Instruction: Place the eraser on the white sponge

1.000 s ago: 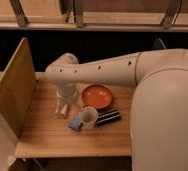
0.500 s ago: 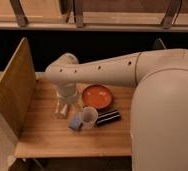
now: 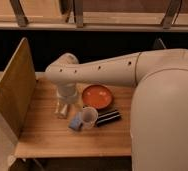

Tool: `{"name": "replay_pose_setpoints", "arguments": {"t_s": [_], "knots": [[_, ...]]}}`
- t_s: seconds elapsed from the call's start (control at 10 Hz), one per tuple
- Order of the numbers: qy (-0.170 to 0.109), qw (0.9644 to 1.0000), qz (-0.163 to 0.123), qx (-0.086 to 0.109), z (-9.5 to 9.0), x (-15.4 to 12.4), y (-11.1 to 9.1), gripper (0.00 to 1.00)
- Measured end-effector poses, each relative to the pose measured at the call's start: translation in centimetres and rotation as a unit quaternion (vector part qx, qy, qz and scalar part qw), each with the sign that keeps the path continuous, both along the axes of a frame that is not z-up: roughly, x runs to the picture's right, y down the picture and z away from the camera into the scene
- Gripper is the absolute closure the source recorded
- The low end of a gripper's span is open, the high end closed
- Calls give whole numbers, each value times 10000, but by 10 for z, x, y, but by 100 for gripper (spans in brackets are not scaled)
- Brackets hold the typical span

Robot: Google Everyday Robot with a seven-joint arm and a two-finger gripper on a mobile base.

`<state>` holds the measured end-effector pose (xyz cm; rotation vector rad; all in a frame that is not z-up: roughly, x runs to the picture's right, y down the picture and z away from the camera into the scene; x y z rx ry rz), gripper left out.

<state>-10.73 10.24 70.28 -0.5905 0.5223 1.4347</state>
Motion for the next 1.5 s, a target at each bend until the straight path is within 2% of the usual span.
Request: {"name": "replay_pose_setpoints", "arguments": {"t_s": [0.7,0.8,0.9,1.0,1.1,1.2,1.5], "knots": [[-2,10000,6,0,1,0,0,35],[23,10000,62,3,1,2,-2,35],[288,9989,365,43,9,23,-11,35],[618,9954,730,99,15,50,-21,35],[819,9920,946,147,18,66,-26,35],[1059,9868,1208,197,18,85,-30,35],[1674,9672,1850,487,15,154,-40,35]]}}
